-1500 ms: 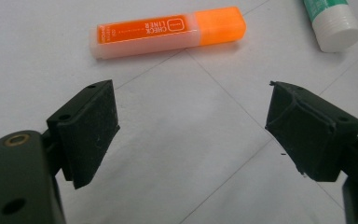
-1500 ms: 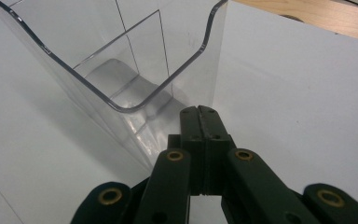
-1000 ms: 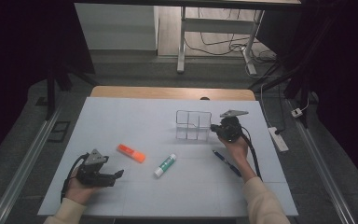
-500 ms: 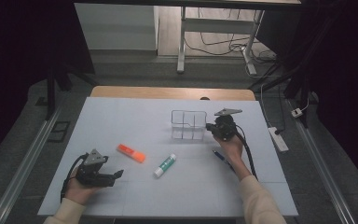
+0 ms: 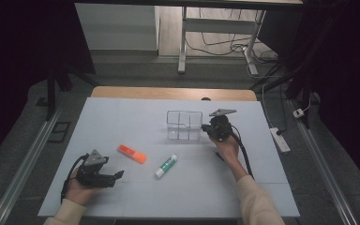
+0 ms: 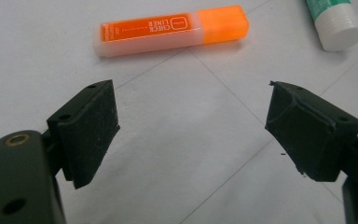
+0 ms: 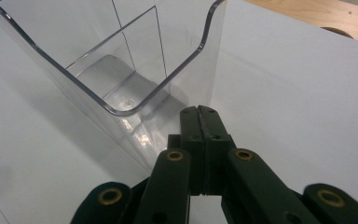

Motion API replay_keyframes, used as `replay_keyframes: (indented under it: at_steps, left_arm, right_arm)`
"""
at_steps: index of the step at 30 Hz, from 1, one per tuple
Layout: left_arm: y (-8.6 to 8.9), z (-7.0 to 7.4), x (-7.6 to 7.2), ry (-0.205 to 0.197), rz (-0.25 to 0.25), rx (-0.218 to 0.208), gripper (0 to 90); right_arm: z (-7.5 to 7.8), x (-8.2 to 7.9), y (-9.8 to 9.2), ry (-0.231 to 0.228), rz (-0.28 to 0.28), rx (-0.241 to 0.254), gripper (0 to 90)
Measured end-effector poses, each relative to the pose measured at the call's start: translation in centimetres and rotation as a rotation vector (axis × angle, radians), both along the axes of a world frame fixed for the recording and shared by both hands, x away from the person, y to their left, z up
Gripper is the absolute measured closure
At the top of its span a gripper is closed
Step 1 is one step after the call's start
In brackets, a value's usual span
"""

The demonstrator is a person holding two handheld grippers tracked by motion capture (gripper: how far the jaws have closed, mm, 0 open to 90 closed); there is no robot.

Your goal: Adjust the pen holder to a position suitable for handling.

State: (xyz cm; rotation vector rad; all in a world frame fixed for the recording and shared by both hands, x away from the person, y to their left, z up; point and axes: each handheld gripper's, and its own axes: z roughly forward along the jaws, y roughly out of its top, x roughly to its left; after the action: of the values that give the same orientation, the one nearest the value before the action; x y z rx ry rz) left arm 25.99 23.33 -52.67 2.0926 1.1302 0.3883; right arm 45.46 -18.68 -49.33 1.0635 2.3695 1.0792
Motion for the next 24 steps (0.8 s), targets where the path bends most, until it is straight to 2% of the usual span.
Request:
replay_keyframes:
  at_steps: [11,24]
  left_arm:
    - [0.0,0.0,-0.1,0.001,-0.002,-0.008,16.7]
    - [0.0,0.1,-0.1,0.000,-0.006,-0.017,16.8]
  right_arm:
    - [-0.4,0.0,1.3,0.001,0.016,-0.003,89.2]
    - [-0.4,0.1,1.6,0.001,0.024,0.009,89.3]
